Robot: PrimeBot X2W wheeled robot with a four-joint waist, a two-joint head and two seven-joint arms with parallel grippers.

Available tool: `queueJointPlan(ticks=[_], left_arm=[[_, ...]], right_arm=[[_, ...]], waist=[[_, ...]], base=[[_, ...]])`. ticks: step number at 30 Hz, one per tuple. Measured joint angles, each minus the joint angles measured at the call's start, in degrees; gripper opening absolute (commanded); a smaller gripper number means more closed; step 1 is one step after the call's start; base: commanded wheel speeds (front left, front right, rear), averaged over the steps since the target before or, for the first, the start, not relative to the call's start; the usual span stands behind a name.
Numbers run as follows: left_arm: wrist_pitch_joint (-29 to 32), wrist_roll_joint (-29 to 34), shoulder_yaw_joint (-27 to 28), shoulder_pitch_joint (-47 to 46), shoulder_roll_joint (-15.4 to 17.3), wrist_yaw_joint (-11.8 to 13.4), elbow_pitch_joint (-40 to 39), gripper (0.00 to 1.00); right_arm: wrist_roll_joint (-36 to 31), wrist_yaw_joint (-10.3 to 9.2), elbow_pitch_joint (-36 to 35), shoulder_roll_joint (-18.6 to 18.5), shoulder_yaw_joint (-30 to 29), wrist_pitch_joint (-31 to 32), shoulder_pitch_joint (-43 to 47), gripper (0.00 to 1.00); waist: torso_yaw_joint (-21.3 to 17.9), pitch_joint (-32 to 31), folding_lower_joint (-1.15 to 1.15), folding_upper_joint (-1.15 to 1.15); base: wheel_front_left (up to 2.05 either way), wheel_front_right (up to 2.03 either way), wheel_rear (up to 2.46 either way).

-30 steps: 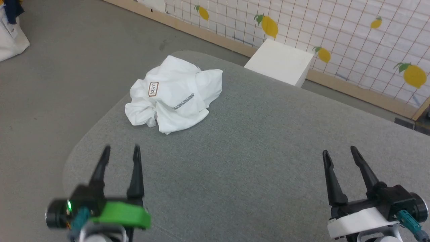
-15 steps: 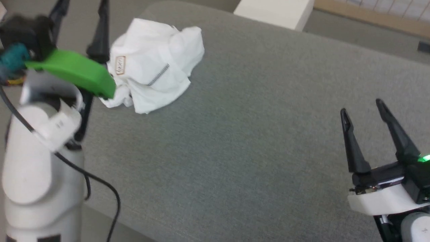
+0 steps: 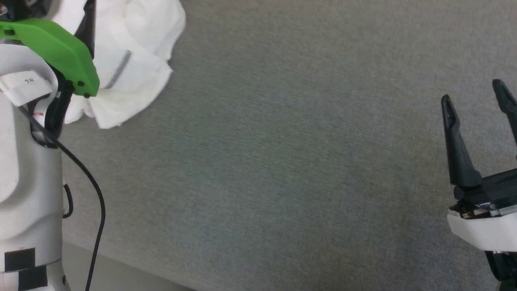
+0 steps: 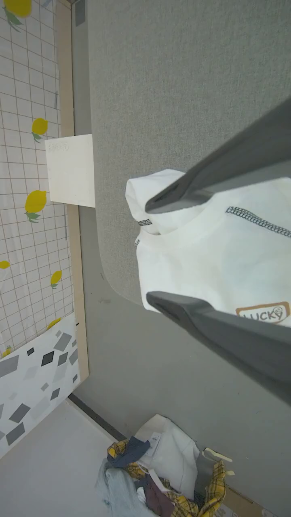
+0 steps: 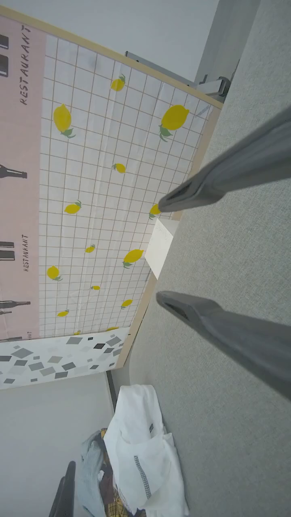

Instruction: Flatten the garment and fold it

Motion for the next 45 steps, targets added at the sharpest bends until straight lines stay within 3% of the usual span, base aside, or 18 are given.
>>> queueJointPlan(ticks=[4, 10, 17, 18, 19, 27, 36, 45], left_arm=[[1.89, -1.22, -0.55, 0.05, 0.16, -0.01, 3.07, 1.0], [3.12, 1.75, -2.48, 0.4, 3.23, -0.03, 7.1, 1.0], [3.8, 5.2, -2.8, 2.07, 6.57, 2.4, 11.95, 1.0], [3.8, 5.32, -2.71, 2.15, 7.05, 2.57, 12.28, 0.78], [3.48, 5.31, -2.41, 2.14, 7.19, 2.94, 12.5, 0.0], [-1.04, 4.82, -2.25, 1.99, 7.72, 2.91, 13.28, 0.0], [-5.39, 4.94, -0.3, -2.08, 12.89, 2.58, 9.26, 0.0], [-3.37, 3.67, -0.41, -8.75, 13.38, 2.47, 3.25, 0.0]], right_arm=[[0.94, 0.0, -0.36, -0.4, 0.02, 0.0, -0.72, 1.0], [1.42, 0.0, -0.48, -0.82, -1.02, -0.18, -0.89, 1.0], [1.79, 0.0, -0.49, -1.14, -1.01, -0.21, -1.51, 1.0], [1.83, 0.0, -0.49, -1.14, -0.93, -0.21, -1.77, 1.0], [1.83, 0.0, -0.47, -1.14, -0.9, -0.21, -1.91, 1.0], [1.92, -0.01, 1.02, -0.69, -0.49, -1.13, -2.03, 1.0], [1.92, 0.0, 5.54, 3.52, 1.07, -3.86, -2.05, 1.0], [1.82, 0.0, 10.6, 8.09, -0.96, -6.7, -0.27, 1.0]], waist=[[-1.89, 3.43, 0.0, 0.0], [-4.79, 7.08, 0.0, 0.0], [-7.18, 9.65, 0.0, 0.0], [-7.42, 9.81, -0.01, 0.0], [-7.58, 9.92, -0.01, 0.0], [-7.36, 7.82, -0.01, 0.0], [-7.71, 1.17, -0.02, 0.0], [-9.08, -6.87, -0.02, 0.0]], base=[[0.0, 0.0, 0.0], [0.0, 0.0, 0.0], [0.0, 0.0, 0.0], [0.0, 0.0, 0.0], [0.0, 0.0, 0.0], [0.0, 0.0, 0.0], [0.0, 0.0, 0.0], [0.0, 0.0, 0.0]])
